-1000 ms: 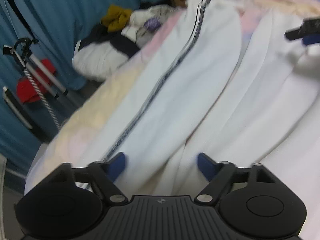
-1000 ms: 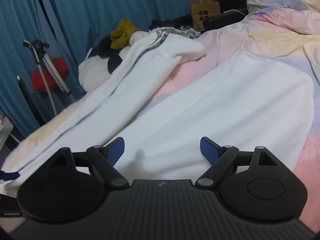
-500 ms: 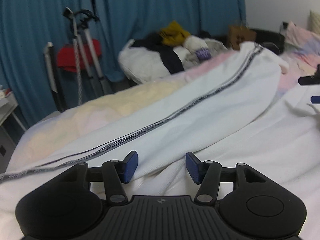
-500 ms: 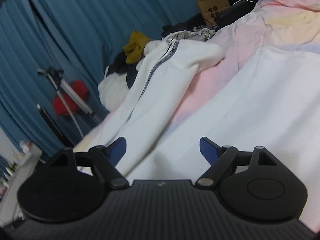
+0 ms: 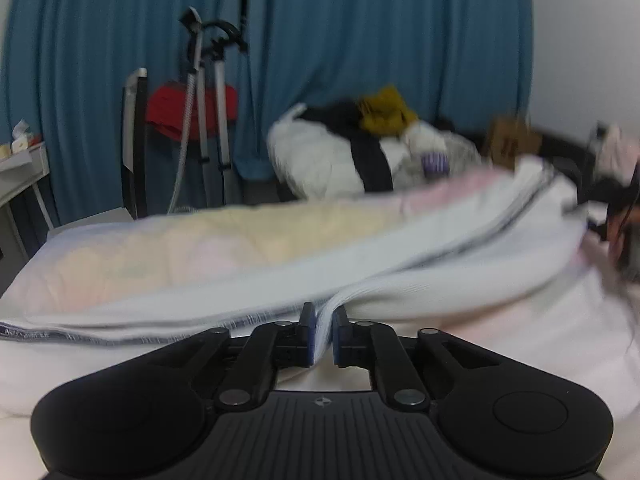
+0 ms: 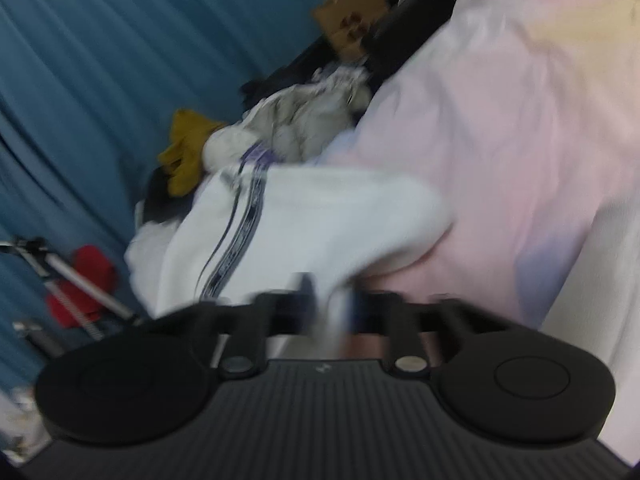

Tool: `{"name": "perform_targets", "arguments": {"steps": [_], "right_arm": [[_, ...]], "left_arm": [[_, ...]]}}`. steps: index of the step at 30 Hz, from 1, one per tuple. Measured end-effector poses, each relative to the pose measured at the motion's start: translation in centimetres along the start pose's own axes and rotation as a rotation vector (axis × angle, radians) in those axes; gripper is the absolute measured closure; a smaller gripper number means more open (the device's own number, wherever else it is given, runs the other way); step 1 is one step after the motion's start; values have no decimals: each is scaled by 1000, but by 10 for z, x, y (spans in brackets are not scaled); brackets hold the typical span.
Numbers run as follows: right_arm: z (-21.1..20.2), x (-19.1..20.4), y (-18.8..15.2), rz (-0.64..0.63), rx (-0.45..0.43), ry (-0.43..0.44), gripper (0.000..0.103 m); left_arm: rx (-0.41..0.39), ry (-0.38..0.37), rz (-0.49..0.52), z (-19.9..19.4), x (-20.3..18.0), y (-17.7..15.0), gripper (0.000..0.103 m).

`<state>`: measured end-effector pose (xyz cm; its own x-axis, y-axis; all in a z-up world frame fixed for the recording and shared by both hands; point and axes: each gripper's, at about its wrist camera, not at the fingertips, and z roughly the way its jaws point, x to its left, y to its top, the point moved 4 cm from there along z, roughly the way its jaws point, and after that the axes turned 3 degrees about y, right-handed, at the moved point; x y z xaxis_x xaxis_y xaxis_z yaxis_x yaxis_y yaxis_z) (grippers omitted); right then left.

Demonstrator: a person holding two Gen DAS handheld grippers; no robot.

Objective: Fold clothes

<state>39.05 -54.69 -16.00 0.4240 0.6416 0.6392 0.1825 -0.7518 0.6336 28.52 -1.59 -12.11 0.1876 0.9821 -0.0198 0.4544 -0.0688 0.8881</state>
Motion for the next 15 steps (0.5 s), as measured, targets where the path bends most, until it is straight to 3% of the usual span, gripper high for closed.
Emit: {"name": "perform_targets", "arguments": {"steps": [4,8,11,15], "right_arm": [[-34,33,21,-115,-120,13,94],[-96,75,55,-199,-249,95,94],[-125,90,64,-315,-263,37,94],[-154,92,64,-357,-243,5,94]], "left_arm": [[-86,-51,-103,-20,16,24,96],[-163,-83,-162,-46,27,39,96],[-188,-98,-166,-63,30,45,96],[-217,-95,-159,-82,32,50,96]]}}
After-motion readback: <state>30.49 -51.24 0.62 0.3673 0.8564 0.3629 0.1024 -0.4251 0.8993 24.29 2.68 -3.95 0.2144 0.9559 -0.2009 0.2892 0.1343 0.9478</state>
